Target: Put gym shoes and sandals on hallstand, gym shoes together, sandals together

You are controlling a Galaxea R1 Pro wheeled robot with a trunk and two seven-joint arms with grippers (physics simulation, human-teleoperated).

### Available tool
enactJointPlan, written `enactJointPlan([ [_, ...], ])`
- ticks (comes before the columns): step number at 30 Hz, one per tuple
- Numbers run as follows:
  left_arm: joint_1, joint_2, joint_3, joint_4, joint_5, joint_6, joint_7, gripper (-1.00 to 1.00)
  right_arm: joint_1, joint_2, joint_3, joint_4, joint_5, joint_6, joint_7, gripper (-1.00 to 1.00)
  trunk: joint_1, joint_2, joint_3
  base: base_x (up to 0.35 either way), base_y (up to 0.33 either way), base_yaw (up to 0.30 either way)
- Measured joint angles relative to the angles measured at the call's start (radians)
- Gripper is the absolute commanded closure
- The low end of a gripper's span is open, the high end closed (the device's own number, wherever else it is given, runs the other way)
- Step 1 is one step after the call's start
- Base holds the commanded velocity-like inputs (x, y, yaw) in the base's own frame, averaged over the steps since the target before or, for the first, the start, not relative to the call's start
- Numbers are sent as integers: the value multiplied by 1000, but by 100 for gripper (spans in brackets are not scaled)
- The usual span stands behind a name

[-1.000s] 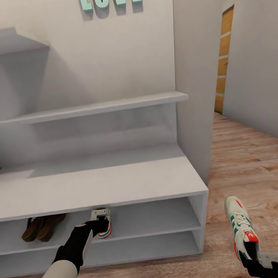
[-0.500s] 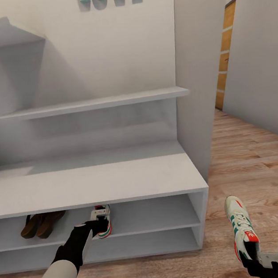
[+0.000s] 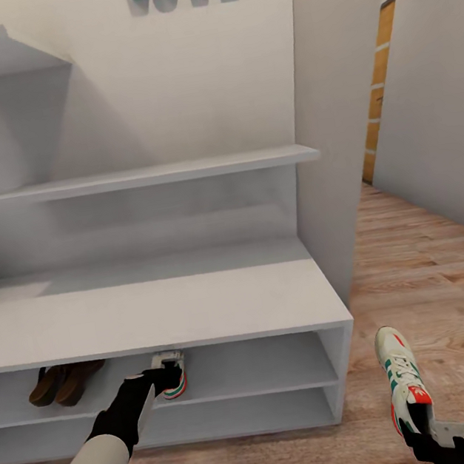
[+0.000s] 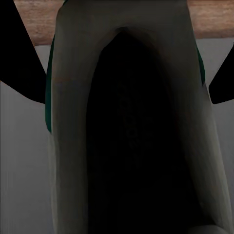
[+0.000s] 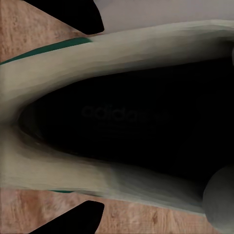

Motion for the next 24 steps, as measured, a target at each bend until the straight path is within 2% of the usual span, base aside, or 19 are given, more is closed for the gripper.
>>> enactJointPlan([
  [11, 0, 0, 0, 0, 3, 0, 0, 100, 0, 0, 0, 0, 0, 0, 0, 100, 0, 0, 0, 29, 0, 0],
  [19, -1, 0, 0, 0, 3, 0, 0, 100, 0, 0, 0, 0, 0, 0, 0, 100, 0, 0, 0, 183, 0, 0],
  [24, -1, 0, 0, 0, 3, 0, 0, 100, 0, 0, 0, 0, 0, 0, 0, 100, 0, 0, 0, 56, 0, 0],
])
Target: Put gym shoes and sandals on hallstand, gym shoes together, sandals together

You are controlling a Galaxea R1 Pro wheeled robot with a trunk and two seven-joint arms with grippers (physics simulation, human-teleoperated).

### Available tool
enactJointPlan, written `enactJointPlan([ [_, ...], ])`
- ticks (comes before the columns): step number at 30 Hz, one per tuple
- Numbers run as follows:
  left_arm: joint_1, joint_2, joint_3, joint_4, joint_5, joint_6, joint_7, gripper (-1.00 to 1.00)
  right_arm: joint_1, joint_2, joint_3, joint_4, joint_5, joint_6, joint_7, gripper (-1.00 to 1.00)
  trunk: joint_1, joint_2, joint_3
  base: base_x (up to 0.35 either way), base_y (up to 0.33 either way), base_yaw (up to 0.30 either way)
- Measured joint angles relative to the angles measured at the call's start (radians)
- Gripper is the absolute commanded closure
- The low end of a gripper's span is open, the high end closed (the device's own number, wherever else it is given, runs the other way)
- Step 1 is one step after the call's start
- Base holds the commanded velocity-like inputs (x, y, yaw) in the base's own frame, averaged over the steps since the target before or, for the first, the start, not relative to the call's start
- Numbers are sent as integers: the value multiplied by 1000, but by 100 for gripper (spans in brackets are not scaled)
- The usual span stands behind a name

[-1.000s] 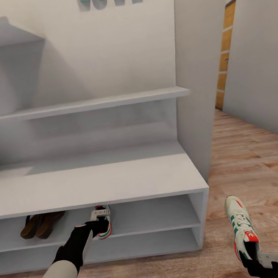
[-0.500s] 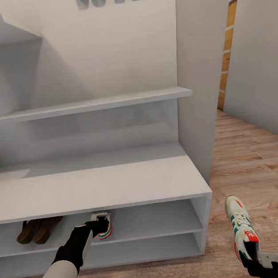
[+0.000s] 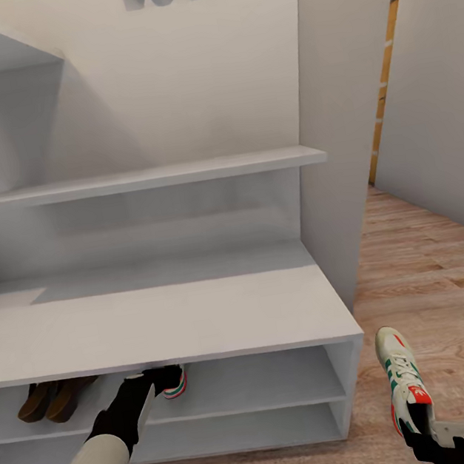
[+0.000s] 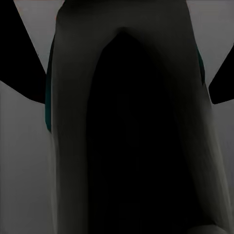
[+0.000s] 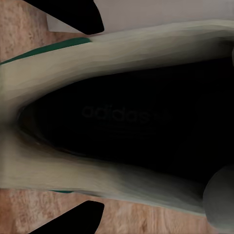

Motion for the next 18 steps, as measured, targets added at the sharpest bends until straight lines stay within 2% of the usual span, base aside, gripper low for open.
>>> enactJointPlan([
  [6, 0, 1, 1, -1, 0, 0, 0, 100, 0, 0, 0, 0, 0, 0, 0, 100, 0, 0, 0, 7, 0, 0],
  [7, 1, 1, 1, -1, 0, -1, 0, -100, 0, 0, 0, 0, 0, 0, 0, 100, 0, 0, 0, 1, 0, 0],
  [16, 3, 5, 2, -1, -1, -1, 0, -100, 0, 0, 0, 0, 0, 0, 0, 100, 0, 0, 0, 0, 0, 0],
  [18, 4, 7, 3, -1, 0, -1, 0, -100, 0, 0, 1, 0, 0, 0, 0, 100, 1, 0, 0, -280, 58, 0],
])
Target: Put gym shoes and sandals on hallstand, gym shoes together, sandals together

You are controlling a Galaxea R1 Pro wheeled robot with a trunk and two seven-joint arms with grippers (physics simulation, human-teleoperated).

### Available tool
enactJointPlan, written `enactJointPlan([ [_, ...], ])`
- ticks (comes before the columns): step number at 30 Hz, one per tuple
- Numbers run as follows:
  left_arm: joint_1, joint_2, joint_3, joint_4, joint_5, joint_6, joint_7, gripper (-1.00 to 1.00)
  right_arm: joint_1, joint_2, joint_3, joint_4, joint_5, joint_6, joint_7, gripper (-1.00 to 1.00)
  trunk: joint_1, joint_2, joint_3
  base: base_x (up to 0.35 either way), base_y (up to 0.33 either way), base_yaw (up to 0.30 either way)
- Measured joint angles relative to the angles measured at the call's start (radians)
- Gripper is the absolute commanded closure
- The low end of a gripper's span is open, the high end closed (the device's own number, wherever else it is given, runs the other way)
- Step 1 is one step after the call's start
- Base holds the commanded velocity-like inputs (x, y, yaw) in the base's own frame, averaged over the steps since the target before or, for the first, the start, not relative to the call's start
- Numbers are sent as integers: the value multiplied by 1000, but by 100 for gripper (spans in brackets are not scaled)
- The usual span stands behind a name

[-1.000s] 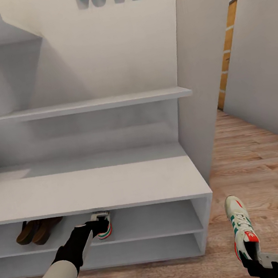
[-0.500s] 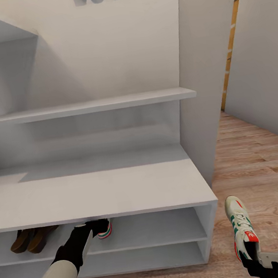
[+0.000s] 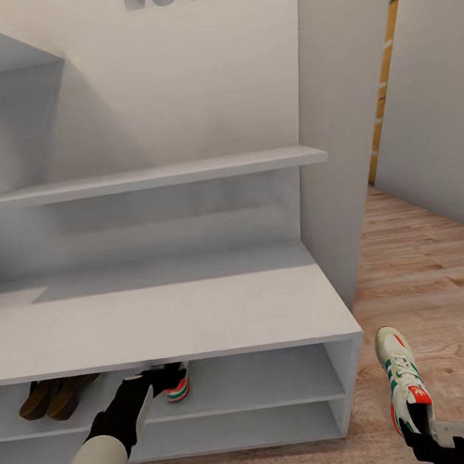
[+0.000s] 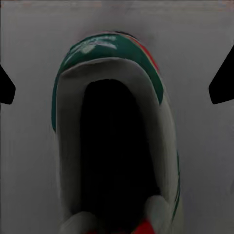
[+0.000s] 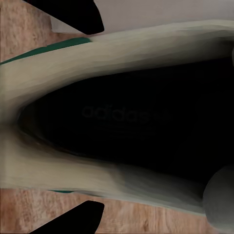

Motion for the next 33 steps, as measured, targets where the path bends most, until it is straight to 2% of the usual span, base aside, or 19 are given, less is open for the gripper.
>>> enactJointPlan([
  [14, 1, 0, 2, -1, 2, 0, 0, -100, 0, 0, 0, 0, 0, 0, 0, 100, 0, 0, 0, -330, 75, 0],
  [25, 10, 2, 7, -63, 3, -4, -10, -100, 0, 0, 0, 0, -1, 0, 0, 100, 0, 0, 0, -291, 196, 0],
  [33, 16, 9, 8, -61, 5, -100, -17, -100, 0, 0, 0, 0, -1, 0, 0, 100, 0, 0, 0, -274, 225, 0],
])
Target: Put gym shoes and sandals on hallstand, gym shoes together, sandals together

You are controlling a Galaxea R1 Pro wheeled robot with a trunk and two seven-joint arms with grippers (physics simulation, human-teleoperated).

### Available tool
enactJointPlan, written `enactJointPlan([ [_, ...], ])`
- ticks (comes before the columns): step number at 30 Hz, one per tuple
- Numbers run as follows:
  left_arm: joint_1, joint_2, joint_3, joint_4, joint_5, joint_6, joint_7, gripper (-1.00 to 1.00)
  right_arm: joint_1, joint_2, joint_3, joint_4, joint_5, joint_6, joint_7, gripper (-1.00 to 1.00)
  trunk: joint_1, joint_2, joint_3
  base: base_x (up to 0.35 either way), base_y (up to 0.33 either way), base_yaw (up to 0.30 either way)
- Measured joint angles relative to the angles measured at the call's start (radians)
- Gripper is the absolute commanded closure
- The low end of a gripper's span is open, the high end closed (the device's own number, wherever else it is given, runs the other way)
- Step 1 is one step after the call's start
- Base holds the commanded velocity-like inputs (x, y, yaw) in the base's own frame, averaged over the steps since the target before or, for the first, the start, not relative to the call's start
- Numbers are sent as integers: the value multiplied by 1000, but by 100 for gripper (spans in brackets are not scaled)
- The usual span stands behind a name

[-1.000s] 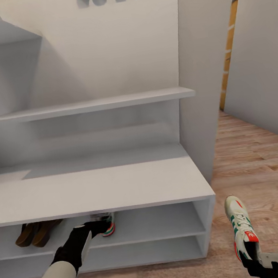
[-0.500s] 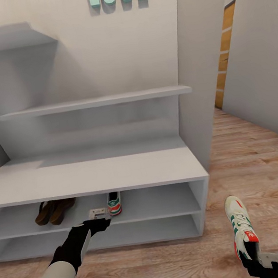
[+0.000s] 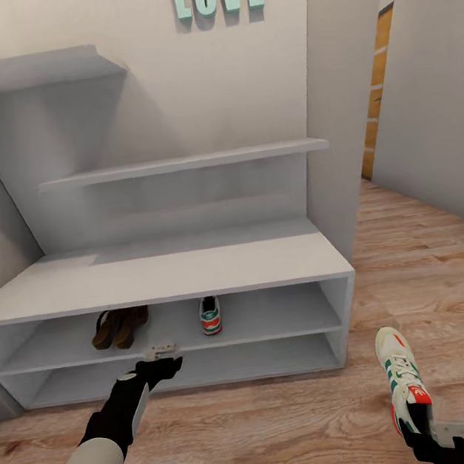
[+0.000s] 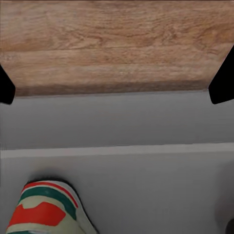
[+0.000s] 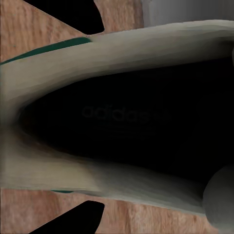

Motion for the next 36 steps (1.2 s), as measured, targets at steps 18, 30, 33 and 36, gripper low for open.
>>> enactJointPlan([
  [18, 317, 192, 18, 13, 211, -328, -328, -100, 0, 1, 2, 2, 0, 0, 0, 100, 0, 0, 0, -253, 232, 0],
  [30, 398, 233, 90, 60, 285, -456, -528, -100, 0, 1, 2, 2, 1, 0, 1, 100, 0, 0, 0, -146, 145, 0],
  [33, 399, 231, 93, 57, 286, -471, -529, -100, 0, 2, 2, 2, 0, 0, 1, 100, 0, 0, 0, -11, 11, 0],
  [36, 400, 226, 96, 54, 288, -476, -531, -100, 0, 4, 3, 0, 0, -1, 1, 100, -1, 0, 0, -3, 3, 0],
])
